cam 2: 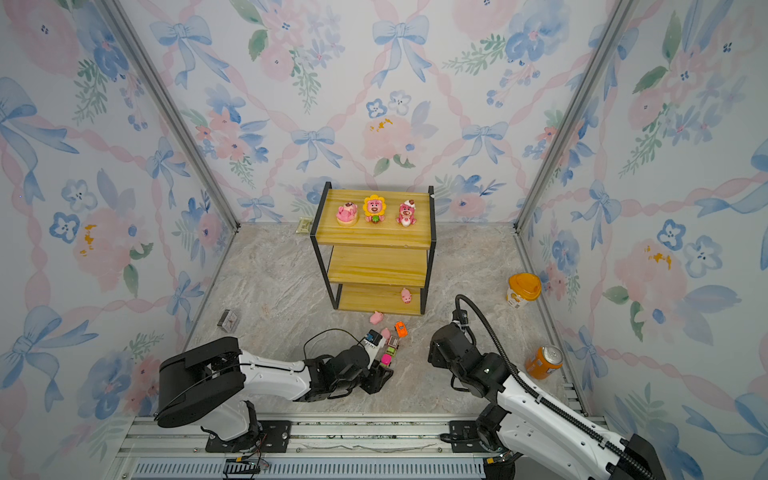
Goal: Place and organize the plastic toys onto the shelf
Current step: 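Close the left gripper on the green truck with pink top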
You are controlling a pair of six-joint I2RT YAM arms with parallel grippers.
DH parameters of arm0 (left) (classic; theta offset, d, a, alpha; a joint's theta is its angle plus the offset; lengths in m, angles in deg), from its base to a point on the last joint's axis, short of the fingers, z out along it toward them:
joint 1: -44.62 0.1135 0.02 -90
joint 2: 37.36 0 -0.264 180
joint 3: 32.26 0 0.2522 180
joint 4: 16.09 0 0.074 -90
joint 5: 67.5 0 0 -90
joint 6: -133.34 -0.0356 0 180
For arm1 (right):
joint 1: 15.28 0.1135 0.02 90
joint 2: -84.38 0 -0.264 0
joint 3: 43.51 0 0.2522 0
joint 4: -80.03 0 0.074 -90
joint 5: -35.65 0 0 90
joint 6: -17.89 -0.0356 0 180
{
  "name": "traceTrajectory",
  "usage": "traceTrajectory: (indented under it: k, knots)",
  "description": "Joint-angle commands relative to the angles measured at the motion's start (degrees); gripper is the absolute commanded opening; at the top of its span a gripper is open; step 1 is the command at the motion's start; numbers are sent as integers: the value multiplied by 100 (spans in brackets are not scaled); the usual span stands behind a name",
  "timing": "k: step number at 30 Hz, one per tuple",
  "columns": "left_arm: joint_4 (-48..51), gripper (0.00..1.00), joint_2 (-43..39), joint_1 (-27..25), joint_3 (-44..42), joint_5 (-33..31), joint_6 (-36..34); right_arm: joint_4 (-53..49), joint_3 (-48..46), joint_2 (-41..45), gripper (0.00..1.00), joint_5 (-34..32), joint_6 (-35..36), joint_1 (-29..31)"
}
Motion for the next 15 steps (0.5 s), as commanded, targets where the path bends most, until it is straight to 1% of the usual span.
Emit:
traceTrajectory:
  k: [1,6,12,14,15]
  knots:
    - [18,51,159,-8,74,5,81,-46,83,42,69,-75,66,-43]
    - [18,45,237,-5,69,-29,150,-35,34,67,69,-75,47,-44]
    - [96,41,291,-3,87,-197,243,-44,15,76,69,-75,77,-72]
    - [188,37,356,-1,134,-230,264,-47,7,77,69,-75,92,-76]
    - [248,34,399,1,174,-212,252,-37,-1,78,69,-75,95,-77]
